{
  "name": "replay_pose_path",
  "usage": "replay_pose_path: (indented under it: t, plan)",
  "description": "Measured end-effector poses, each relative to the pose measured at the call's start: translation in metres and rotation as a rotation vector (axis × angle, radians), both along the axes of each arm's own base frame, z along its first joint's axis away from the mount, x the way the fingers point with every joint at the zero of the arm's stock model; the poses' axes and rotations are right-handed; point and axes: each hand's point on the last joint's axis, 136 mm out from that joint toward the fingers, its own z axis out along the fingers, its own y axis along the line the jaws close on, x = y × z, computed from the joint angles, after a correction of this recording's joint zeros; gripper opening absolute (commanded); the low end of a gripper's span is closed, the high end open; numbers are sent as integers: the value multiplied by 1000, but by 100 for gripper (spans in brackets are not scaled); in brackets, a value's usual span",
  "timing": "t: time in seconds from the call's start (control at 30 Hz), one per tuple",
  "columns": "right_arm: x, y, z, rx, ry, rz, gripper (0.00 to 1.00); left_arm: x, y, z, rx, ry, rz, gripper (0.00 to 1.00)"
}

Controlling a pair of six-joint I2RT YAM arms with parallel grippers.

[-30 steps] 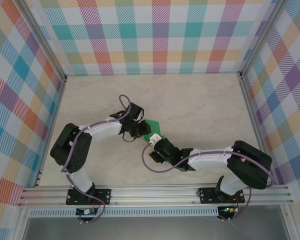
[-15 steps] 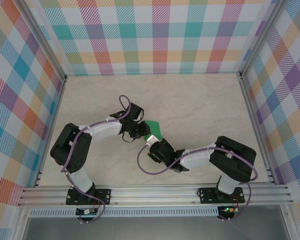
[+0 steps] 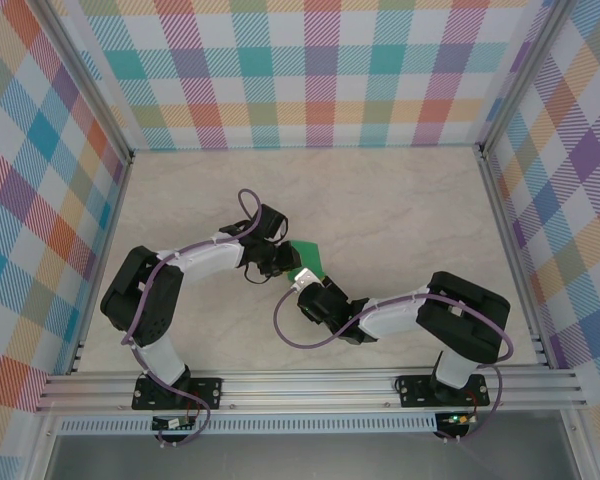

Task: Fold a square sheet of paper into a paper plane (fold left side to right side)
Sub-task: Fourth fold the wing at the center of the table.

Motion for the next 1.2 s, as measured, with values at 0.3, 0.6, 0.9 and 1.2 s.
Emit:
replay_pose_path:
  t: [0.3, 0.6, 0.9, 1.2]
  plan:
    - [2, -3, -3, -9, 0, -20, 35, 3, -1, 8, 9, -3, 0, 31]
    - [2, -3, -5, -13, 2, -21, 26, 18, 0, 27, -4, -33, 7, 40]
    - [5, -6, -6, -12, 8, -35, 22, 24, 24, 38, 6, -43, 41, 46]
    - [8, -12, -8, -4, 36, -55, 20, 15, 50, 74, -12, -157, 85, 53]
